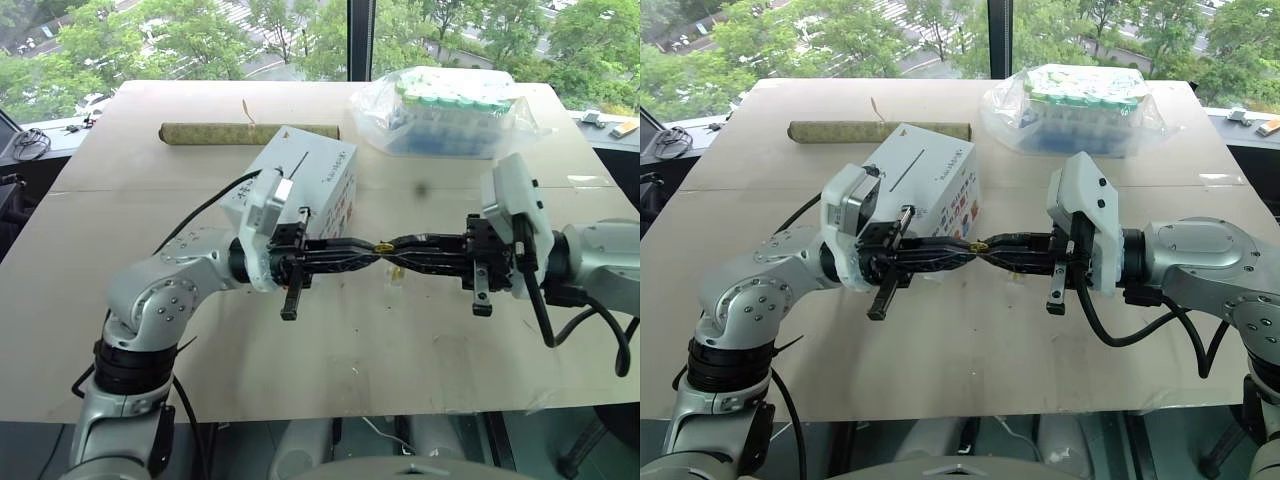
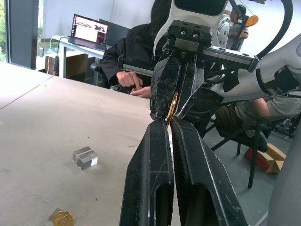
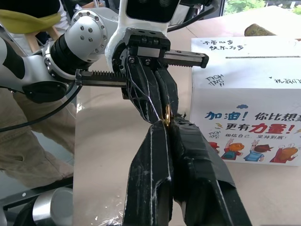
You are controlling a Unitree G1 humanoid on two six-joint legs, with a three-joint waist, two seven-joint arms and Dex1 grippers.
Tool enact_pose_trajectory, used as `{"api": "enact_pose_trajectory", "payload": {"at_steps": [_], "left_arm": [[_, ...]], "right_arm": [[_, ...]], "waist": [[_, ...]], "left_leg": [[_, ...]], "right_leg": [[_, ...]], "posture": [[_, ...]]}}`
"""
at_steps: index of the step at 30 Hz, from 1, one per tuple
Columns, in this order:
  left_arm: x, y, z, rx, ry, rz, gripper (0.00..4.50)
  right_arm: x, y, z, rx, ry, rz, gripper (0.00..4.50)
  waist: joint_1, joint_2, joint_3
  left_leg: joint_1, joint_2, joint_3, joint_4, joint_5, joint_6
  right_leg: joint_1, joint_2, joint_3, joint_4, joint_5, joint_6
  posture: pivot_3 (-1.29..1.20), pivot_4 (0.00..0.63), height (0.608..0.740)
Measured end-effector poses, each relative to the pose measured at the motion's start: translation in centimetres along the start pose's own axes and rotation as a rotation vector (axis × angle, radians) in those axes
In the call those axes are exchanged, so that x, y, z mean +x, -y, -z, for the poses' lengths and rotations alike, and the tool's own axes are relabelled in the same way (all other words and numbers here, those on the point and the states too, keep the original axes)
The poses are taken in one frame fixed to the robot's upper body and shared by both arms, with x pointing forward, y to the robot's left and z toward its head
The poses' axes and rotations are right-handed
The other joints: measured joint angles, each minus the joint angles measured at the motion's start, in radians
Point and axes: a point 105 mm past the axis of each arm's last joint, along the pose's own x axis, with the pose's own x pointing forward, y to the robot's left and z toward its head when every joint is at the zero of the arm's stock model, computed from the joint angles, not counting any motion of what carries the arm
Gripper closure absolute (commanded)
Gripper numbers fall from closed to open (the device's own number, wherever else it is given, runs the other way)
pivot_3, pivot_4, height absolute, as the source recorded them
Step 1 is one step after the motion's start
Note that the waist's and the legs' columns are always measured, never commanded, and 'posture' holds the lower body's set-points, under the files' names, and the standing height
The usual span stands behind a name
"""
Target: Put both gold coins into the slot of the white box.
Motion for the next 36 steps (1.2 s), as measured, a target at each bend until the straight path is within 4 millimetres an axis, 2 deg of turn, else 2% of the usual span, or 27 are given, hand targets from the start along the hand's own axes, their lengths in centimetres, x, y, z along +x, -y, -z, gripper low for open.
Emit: {"api": "enact_pose_trajectory", "payload": {"at_steps": [14,15,17,32,35,36], "left_arm": [[-0.03,0.11,0.25,-0.023,0.006,0.007,4.36],[-0.05,0.14,0.31,-0.035,0.005,0.012,3.99],[-0.07,0.11,0.34,-0.038,0.004,0.011,3.61],[-0.13,-0.06,0.16,0.003,0.008,-0.001,3.61],[-0.1,0.03,0.15,0.0,0.011,0.007,4.36],[-0.04,0.13,0.14,-0.005,0.015,0.016,4.43]], "right_arm": [[0.01,-0.05,-0.01,0.0,0.0,-0.003,4.5],[0.02,-0.11,-0.02,0.0,0.001,-0.006,4.5],[0.05,-0.21,-0.02,0.0,0.001,-0.011,4.5],[0.08,-0.27,-0.08,-0.002,0.005,-0.014,4.5],[0.1,-0.25,-0.05,-0.001,0.004,-0.013,4.5],[0.08,-0.16,-0.04,0.0,0.004,-0.009,4.5]], "waist": [[0.0,0.0,0.0],[0.0,0.0,0.0],[0.0,0.0,0.0],[0.0,0.0,0.0],[0.0,0.0,0.0],[0.0,0.0,0.0]], "left_leg": [[0.0,0.0,0.0,0.0,0.0,0.0],[0.0,0.0,0.0,0.0,0.0,0.0],[0.0,0.0,0.0,0.0,0.0,0.0],[0.0,0.0,0.0,0.0,0.0,0.0],[0.0,0.0,0.0,0.0,0.0,0.0],[0.0,0.0,0.0,0.0,0.0,0.0]], "right_leg": [[0.0,0.0,0.0,0.0,0.0,0.0],[0.0,0.0,0.0,0.0,0.0,0.0],[0.0,0.0,0.0,0.0,0.0,0.0],[0.0,0.0,0.0,0.0,0.0,0.0],[0.0,0.0,0.0,0.0,0.0,0.0],[0.0,0.0,0.0,0.0,0.0,0.0]], "posture": [[0.0,0.15,0.74],[0.0,0.15,0.74],[0.0,0.15,0.74],[0.0,0.15,0.74],[0.0,0.15,0.74],[0.0,0.15,0.74]]}}
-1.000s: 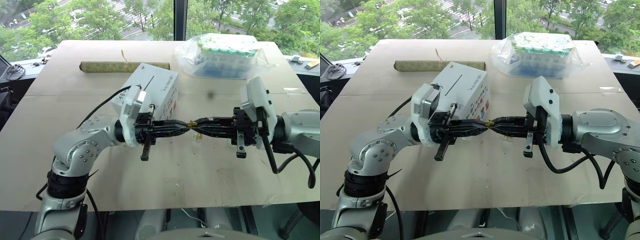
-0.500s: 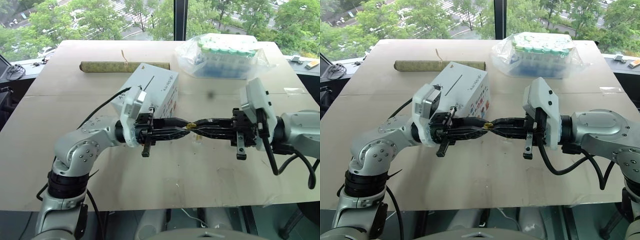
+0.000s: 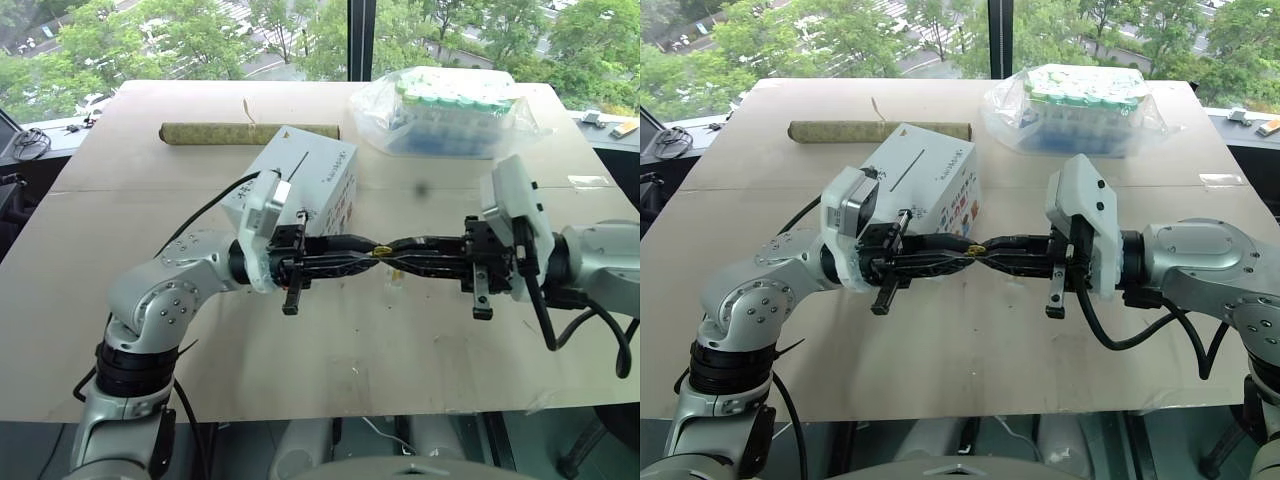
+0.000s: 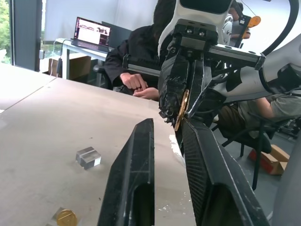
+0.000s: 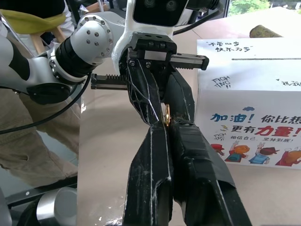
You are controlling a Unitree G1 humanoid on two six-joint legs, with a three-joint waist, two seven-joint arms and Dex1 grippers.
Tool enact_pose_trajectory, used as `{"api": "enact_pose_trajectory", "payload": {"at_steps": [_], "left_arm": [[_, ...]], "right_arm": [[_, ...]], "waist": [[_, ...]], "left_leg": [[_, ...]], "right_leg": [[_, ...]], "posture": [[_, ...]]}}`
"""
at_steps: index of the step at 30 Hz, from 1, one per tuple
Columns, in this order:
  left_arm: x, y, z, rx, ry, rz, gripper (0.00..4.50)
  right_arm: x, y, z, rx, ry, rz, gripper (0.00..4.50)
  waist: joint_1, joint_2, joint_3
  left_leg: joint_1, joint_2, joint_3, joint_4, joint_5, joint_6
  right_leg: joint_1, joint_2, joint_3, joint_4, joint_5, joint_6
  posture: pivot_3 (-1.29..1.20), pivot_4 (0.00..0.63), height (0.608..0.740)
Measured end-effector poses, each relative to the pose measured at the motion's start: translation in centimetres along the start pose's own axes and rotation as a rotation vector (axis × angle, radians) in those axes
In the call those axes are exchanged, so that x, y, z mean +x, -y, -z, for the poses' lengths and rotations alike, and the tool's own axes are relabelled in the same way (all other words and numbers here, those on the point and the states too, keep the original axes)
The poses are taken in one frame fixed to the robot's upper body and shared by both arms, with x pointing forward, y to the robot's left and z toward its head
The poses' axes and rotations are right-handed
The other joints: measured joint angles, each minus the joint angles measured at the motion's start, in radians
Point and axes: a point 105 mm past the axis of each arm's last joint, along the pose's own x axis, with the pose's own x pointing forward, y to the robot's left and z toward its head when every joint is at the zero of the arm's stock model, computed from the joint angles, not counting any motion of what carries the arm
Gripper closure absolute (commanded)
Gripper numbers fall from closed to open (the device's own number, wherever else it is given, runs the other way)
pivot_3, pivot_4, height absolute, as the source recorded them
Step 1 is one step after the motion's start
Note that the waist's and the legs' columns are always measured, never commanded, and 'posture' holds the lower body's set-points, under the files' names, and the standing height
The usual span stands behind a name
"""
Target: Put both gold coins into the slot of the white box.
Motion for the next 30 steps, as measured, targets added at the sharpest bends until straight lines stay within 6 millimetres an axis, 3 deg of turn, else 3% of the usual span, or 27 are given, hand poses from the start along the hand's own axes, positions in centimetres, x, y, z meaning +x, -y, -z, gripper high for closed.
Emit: {"api": "enact_pose_trajectory", "payload": {"at_steps": [23,26,30], "left_arm": [[0.2,-0.11,0.11,-0.054,0.012,-0.003,4.43],[0.23,-0.06,0.06,-0.057,0.018,0.001,4.5],[0.43,-0.02,-0.09,-0.061,0.035,0.006,4.5]], "right_arm": [[-0.12,0.24,0.01,-0.001,-0.002,0.009,4.5],[-0.17,0.37,-0.04,0.002,0.002,0.012,3.65],[-0.13,0.17,-0.1,0.001,0.006,-0.004,1.9]], "waist": [[0.0,0.0,0.0],[0.0,0.0,0.0],[0.0,0.0,0.0]], "left_leg": [[0.0,0.0,0.0,0.0,0.0,0.0],[0.0,0.0,0.0,0.0,0.0,0.0],[0.0,0.0,0.0,0.0,0.0,0.0]], "right_leg": [[0.0,0.0,0.0,0.0,0.0,0.0],[0.0,0.0,0.0,0.0,0.0,0.0],[0.0,0.0,0.0,0.0,0.0,0.0]], "posture": [[0.0,0.15,0.74],[0.0,0.15,0.74],[0.0,0.15,0.74]]}}
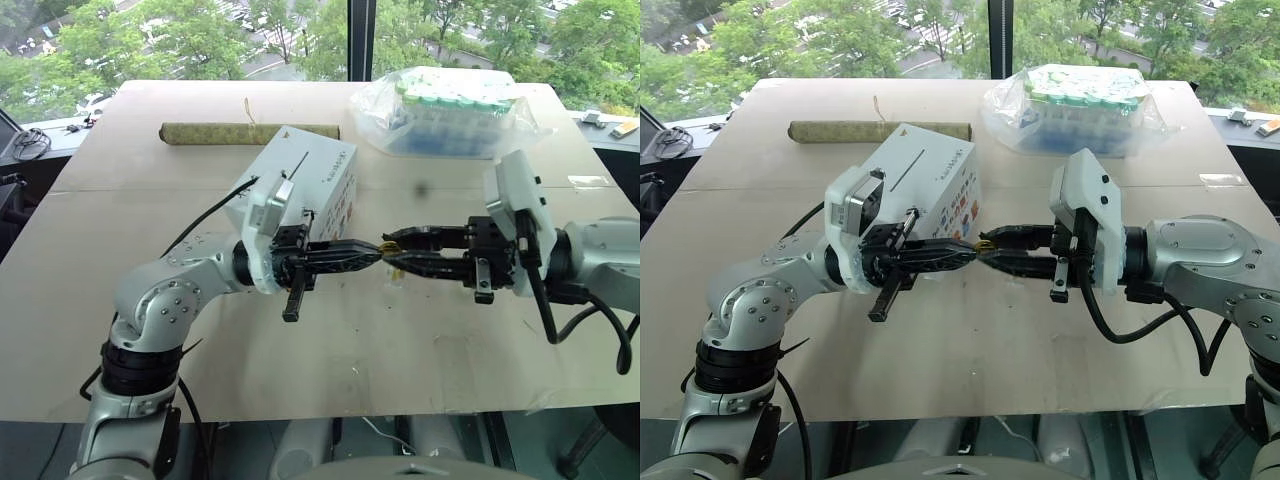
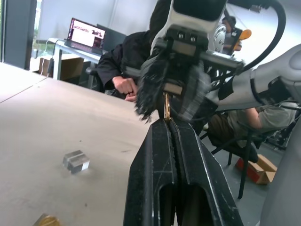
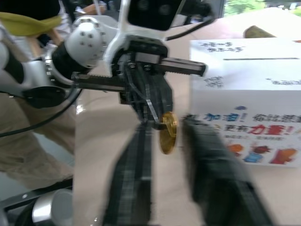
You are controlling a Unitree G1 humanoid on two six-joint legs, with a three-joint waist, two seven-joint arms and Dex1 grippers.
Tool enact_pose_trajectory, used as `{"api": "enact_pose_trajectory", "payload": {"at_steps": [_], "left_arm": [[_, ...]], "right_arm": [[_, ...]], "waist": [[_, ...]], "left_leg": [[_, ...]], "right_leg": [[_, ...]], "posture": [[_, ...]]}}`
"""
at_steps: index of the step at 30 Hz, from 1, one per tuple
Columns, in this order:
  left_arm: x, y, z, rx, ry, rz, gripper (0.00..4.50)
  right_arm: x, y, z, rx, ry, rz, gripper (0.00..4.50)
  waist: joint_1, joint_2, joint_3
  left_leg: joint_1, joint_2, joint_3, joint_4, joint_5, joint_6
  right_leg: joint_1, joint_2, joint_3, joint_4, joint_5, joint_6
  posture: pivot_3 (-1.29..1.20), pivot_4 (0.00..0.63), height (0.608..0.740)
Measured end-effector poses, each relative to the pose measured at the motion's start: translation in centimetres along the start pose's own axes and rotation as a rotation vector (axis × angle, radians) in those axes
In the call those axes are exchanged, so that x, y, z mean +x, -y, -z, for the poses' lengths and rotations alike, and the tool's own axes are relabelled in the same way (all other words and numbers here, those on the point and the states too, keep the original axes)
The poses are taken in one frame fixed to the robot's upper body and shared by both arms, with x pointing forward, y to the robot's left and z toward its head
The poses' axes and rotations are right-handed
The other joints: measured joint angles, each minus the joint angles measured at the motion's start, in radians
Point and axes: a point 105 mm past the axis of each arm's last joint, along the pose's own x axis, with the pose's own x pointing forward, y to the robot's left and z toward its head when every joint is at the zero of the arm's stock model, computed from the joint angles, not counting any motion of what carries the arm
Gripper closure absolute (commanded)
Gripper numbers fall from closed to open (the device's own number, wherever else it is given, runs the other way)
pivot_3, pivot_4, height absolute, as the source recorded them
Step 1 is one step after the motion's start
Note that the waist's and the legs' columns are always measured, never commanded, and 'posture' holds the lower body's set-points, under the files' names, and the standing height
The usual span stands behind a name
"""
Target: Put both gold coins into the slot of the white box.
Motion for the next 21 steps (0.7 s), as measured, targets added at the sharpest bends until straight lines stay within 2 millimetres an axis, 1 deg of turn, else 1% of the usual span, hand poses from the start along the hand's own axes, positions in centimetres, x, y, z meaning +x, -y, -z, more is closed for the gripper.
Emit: {"api": "enact_pose_trajectory", "payload": {"at_steps": [11,13,16,19,21], "left_arm": [[0.0,0.0,0.0,-0.002,0.004,-0.004,4.5],[0.0,0.0,-0.2,-0.004,0.014,-0.008,4.5],[-0.4,-0.4,-1.3,0.006,0.049,-0.06,4.5],[-1.1,-0.8,-2.3,0.024,0.08,-0.121,4.5],[-1.7,-1.2,-3.2,0.046,0.098,-0.193,4.5]], "right_arm": [[-0.2,0.3,0.2,-0.007,-0.016,0.025,1.9],[-0.8,0.6,0.6,-0.003,-0.042,0.052,1.9],[-2.6,1.4,1.1,-0.031,-0.058,0.126,1.9],[-3.9,1.4,0.8,-0.084,-0.047,0.153,1.9],[-4.8,1.2,0.6,-0.126,-0.034,0.175,1.9]], "waist": [[0.001,0.0,0.0],[0.003,0.0,0.0],[0.005,0.0,0.0],[0.004,0.0,0.0],[0.004,-0.001,0.0]], "left_leg": [[0.0,0.0,0.0,0.0,0.0,0.0],[0.0,0.0,0.0,0.0,0.0,0.0],[-0.001,0.0,-0.001,0.0,0.0,0.0],[-0.001,0.0,-0.001,0.0,0.0,0.0],[-0.001,0.0,-0.001,0.0,0.0,0.0]], "right_leg": [[0.0,0.0,0.0,0.0,0.0,0.0],[0.0,0.0,0.0,0.0,0.0,0.0],[0.0,0.0,-0.001,0.0,0.0,0.0],[0.0,0.0,-0.001,0.0,0.0,0.0],[0.0,0.0,-0.001,0.0,0.0,0.0]], "posture": [[0.0,0.15,0.74],[0.0,0.15,0.74],[0.0,0.15,0.74],[0.0,0.15,0.74],[0.0,0.15,0.74]]}}
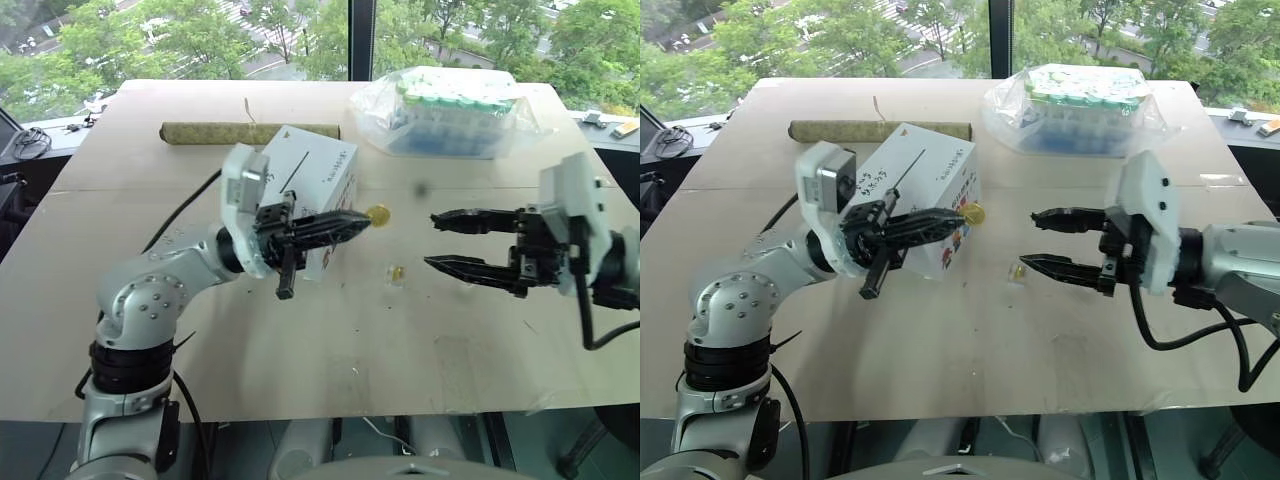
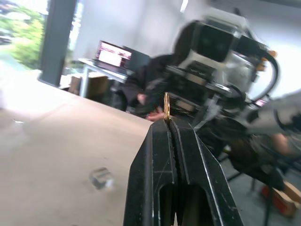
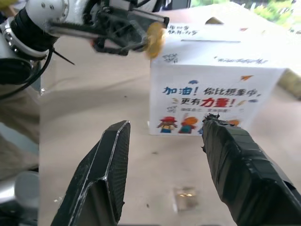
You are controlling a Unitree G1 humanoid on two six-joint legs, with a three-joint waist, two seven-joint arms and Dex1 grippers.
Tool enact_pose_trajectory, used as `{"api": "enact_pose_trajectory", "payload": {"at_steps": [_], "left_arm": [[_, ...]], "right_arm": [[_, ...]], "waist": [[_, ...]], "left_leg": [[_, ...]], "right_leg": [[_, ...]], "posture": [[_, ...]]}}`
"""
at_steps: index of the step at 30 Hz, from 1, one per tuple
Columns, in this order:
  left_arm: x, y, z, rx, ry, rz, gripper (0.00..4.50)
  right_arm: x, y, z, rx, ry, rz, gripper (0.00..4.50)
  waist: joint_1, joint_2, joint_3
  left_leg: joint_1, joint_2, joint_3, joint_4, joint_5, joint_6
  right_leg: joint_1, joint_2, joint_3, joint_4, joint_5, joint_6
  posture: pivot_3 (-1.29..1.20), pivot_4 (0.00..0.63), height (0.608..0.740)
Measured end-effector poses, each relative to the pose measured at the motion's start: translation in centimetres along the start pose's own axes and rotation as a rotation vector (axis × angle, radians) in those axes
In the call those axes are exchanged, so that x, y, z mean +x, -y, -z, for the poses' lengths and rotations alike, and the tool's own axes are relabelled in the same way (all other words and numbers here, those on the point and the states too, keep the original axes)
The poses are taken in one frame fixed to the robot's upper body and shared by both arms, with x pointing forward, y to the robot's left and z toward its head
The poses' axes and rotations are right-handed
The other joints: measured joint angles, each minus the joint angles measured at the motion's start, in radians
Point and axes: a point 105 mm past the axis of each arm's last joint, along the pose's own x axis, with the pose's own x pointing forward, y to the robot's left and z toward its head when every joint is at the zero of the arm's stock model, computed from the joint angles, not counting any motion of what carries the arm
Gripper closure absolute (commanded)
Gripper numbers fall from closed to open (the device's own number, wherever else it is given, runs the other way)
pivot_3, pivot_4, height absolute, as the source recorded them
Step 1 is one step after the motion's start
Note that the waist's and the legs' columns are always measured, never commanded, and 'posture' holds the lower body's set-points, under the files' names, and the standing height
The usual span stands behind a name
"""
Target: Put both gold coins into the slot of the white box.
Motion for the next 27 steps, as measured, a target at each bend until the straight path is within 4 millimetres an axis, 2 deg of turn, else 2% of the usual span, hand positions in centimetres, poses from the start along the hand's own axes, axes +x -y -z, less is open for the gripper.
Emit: {"api": "enact_pose_trajectory", "payload": {"at_steps": [4,8,12,18,22,27], "left_arm": [[-1.0,-1.8,-2.6,0.146,-0.012,-0.238,4.5],[-2.2,-3.9,-4.1,0.303,-0.067,-0.505,4.5],[-3.5,-5.2,-4.8,0.397,-0.129,-0.69,4.5],[-4.4,-6.3,-4.2,0.454,-0.26,-0.906,4.5],[-4.3,-5.9,-4.0,0.477,-0.333,-0.952,4.5],[-3.7,-5.6,-3.3,0.442,-0.374,-0.956,4.5]], "right_arm": [[-1.6,0.7,-0.5,-0.083,0.008,0.076,1.9],[-1.9,0.9,-0.2,-0.105,0.003,0.094,1.9],[-2.0,1.2,-0.3,-0.132,0.007,0.107,1.9],[-2.1,1.6,-0.3,-0.14,0.015,0.098,1.9],[-2.2,1.5,-0.4,-0.156,0.019,0.073,1.9],[-2.4,1.8,-1.5,-0.21,0.055,0.062,1.9]], "waist": [[0.0,0.0,0.0],[0.002,0.0,0.0],[0.002,-0.001,0.0],[0.011,-0.002,0.001],[0.019,-0.002,0.001],[0.02,-0.002,0.001]], "left_leg": [[0.001,0.0,0.001,0.001,0.0,0.0],[0.001,0.0,0.001,0.001,0.0,0.0],[0.001,0.0,0.001,0.001,0.0,0.0],[0.0,0.0,0.001,0.001,0.0,0.0],[0.0,0.0,0.001,0.001,0.0,0.0],[0.0,0.0,0.001,0.001,0.0,0.0]], "right_leg": [[0.0,0.0,0.001,0.0,0.001,0.001],[0.0,0.0,0.001,0.0,0.001,0.001],[0.0,0.0,0.001,0.0,0.001,0.001],[0.0,0.0,0.001,0.0,0.001,0.001],[0.0,0.001,0.001,0.0,0.001,0.001],[0.0,0.001,0.001,0.001,0.001,0.001]], "posture": [[0.0,0.15,0.74],[0.0,0.15,0.74],[0.0,0.15,0.74],[0.0,0.15,0.74],[0.0,0.15,0.74],[0.0,0.15,0.74]]}}
